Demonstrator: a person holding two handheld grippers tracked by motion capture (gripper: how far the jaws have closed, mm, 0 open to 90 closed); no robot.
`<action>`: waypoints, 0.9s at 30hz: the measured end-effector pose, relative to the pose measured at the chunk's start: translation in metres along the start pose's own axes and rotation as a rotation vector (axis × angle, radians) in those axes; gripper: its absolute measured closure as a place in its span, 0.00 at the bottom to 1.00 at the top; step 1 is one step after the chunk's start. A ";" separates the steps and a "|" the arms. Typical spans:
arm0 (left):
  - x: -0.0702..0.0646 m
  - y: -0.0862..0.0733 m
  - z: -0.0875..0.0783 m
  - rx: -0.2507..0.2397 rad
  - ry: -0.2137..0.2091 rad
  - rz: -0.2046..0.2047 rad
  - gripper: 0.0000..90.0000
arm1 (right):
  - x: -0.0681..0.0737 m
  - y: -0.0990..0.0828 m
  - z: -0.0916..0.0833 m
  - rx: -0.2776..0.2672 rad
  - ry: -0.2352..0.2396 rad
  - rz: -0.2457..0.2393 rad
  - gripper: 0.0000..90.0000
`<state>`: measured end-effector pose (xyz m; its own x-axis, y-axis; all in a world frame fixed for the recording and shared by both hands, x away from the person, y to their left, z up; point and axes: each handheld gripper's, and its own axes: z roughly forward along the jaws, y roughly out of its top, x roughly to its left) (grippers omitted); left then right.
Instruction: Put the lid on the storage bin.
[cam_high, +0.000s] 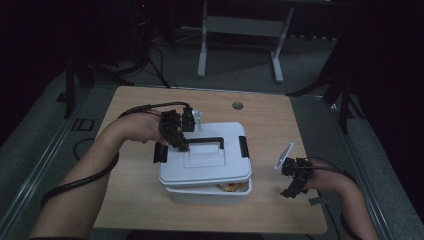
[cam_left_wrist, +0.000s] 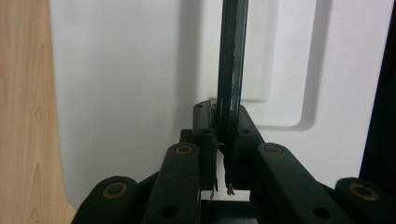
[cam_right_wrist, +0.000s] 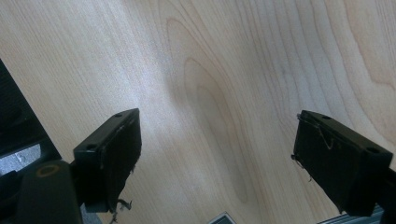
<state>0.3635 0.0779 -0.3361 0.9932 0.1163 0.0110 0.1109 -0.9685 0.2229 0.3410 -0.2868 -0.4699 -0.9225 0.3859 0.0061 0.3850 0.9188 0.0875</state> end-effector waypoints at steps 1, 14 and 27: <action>0.000 0.002 0.002 -0.001 -0.001 0.000 0.93 | 0.000 0.000 0.000 0.000 0.000 0.000 0.16; 0.000 0.006 0.027 0.022 -0.023 0.012 0.93 | 0.000 -0.003 0.003 -0.002 0.001 0.007 0.16; 0.000 0.007 0.034 0.009 -0.058 0.025 0.93 | 0.000 -0.002 0.006 0.001 0.009 0.005 0.16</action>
<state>0.3656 0.0637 -0.3679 0.9961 0.0793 -0.0399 0.0861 -0.9730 0.2142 0.3401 -0.2883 -0.4764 -0.9209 0.3896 0.0158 0.3894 0.9170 0.0870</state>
